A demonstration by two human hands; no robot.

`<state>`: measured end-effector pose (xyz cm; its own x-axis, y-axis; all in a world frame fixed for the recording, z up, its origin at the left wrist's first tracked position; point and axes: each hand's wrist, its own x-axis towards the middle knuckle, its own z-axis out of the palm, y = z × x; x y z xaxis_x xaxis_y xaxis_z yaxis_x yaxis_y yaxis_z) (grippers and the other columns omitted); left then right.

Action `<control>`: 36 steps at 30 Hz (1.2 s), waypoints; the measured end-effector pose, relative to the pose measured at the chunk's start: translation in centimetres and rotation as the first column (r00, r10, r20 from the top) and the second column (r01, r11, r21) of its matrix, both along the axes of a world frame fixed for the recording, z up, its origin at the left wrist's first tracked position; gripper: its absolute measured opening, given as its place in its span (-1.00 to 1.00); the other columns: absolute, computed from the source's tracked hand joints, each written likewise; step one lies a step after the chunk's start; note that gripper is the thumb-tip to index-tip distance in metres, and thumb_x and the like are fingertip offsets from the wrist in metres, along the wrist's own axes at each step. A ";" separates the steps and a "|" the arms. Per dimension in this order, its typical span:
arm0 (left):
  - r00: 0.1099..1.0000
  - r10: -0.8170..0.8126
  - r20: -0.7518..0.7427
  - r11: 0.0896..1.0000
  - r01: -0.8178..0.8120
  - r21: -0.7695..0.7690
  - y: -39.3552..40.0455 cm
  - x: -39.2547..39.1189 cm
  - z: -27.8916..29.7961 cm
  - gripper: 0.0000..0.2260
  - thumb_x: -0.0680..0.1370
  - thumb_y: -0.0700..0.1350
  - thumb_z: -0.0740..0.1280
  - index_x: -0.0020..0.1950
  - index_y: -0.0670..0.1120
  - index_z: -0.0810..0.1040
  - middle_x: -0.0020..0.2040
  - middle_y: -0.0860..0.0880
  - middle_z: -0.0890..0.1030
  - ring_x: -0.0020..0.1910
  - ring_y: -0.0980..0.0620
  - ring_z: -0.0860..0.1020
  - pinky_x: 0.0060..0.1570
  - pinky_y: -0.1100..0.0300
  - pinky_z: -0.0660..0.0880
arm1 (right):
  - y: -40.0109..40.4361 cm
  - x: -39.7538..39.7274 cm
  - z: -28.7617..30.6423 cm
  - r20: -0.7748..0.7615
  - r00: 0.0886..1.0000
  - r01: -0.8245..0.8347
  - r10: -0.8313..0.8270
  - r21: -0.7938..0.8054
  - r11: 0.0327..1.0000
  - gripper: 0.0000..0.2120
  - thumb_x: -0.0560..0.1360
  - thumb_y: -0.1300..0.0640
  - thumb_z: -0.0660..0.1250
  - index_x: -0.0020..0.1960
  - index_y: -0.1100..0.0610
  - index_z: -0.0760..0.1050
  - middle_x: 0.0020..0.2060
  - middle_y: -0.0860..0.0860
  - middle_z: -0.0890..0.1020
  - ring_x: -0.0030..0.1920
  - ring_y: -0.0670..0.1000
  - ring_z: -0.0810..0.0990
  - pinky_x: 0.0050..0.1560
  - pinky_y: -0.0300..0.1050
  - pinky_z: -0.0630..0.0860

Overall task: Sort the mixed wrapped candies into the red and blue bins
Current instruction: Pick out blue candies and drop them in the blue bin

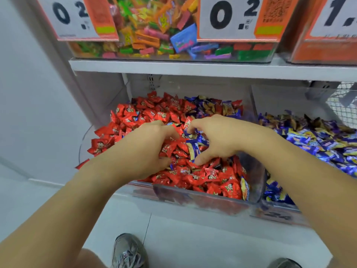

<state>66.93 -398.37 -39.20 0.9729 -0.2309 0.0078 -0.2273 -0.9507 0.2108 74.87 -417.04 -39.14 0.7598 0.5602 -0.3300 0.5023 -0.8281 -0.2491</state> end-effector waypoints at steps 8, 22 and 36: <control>0.986 0.166 0.011 0.981 -0.167 0.098 0.7 0.2 0.9 -0.49 0.32 0.10 0.59 0.21 -0.01 0.58 0.11 -0.01 0.44 -0.02 0.01 0.49 0.02 0.17 0.45 | -1.1 1.2 0.3 0.083 0.996 -0.046 0.038 0.099 0.994 -0.64 0.35 -0.07 0.59 0.03 -0.05 0.51 -0.20 -0.01 0.62 -0.26 -0.10 0.54 -0.26 -0.17 0.45; 0.922 0.377 0.094 0.926 -0.376 -0.023 1.4 0.2 2.2 -0.76 0.47 0.06 0.48 -0.25 -0.04 0.54 -0.29 -0.02 0.61 -0.26 0.00 0.56 -0.29 0.12 0.42 | -2.3 2.8 0.9 0.115 0.993 -0.029 0.005 0.202 0.979 -0.85 0.61 0.05 0.30 0.12 0.01 0.61 -0.07 -0.05 0.67 -0.35 -0.18 0.45 -0.35 -0.27 0.34; 0.994 0.015 0.107 1.000 -0.017 0.018 -5.1 1.8 -1.6 -0.65 0.49 0.25 0.36 0.05 0.01 0.45 -0.13 0.03 0.54 -0.15 0.04 0.48 -0.25 0.15 0.36 | -0.5 3.7 -1.2 0.063 0.995 -0.092 0.081 0.191 0.977 -0.72 0.42 0.01 0.54 0.09 -0.04 0.56 -0.20 -0.10 0.56 -0.25 -0.05 0.58 -0.34 -0.18 0.37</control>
<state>68.72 -403.47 -40.83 0.9703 -0.2165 0.1076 -0.2324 -0.9580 0.1678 78.60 -417.56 -40.37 0.7195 0.6738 -0.1681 0.5872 -0.7195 -0.3708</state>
